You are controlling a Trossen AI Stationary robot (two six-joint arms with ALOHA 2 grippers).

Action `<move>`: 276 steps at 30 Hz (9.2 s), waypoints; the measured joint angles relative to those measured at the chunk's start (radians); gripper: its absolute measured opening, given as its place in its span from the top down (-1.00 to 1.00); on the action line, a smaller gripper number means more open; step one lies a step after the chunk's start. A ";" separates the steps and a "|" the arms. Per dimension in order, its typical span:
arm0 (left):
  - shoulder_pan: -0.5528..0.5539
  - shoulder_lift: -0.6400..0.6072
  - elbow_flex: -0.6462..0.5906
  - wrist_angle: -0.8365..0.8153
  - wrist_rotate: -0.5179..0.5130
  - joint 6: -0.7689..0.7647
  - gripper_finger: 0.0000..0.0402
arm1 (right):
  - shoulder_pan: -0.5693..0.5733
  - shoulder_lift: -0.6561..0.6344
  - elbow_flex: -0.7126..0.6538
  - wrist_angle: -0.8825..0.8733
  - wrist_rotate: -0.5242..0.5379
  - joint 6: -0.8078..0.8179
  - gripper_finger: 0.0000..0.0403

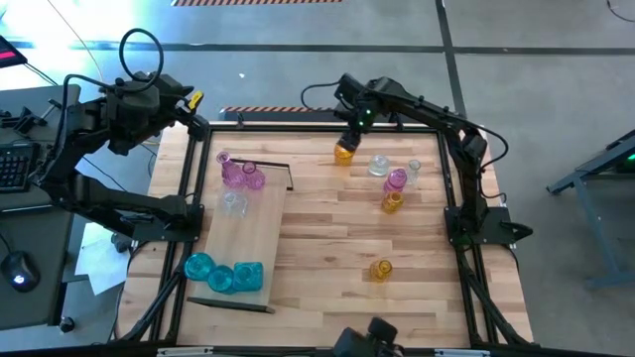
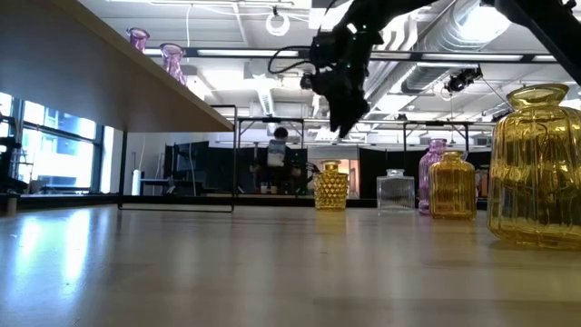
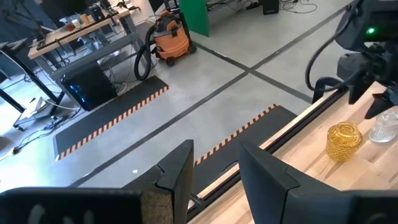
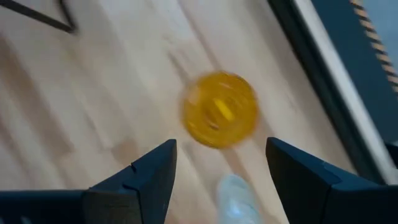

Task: Sort vases onto shelf
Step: Put the top left yellow flower vase on the shelf

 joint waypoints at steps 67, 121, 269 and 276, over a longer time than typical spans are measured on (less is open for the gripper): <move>-0.001 -0.037 0.000 -0.097 0.046 -0.016 0.40 | 0.439 0.076 0.400 -0.284 0.002 0.239 0.90; -0.595 -0.159 -0.501 0.078 0.584 -0.380 0.69 | 0.637 0.170 0.405 0.380 -0.004 0.492 0.90; -0.607 0.028 -0.605 0.160 0.638 -0.462 0.76 | 0.632 0.237 0.409 0.462 -0.196 0.525 0.70; -0.607 0.026 -0.605 0.159 0.645 -0.463 0.76 | 0.631 0.238 0.408 0.463 -0.194 0.528 0.70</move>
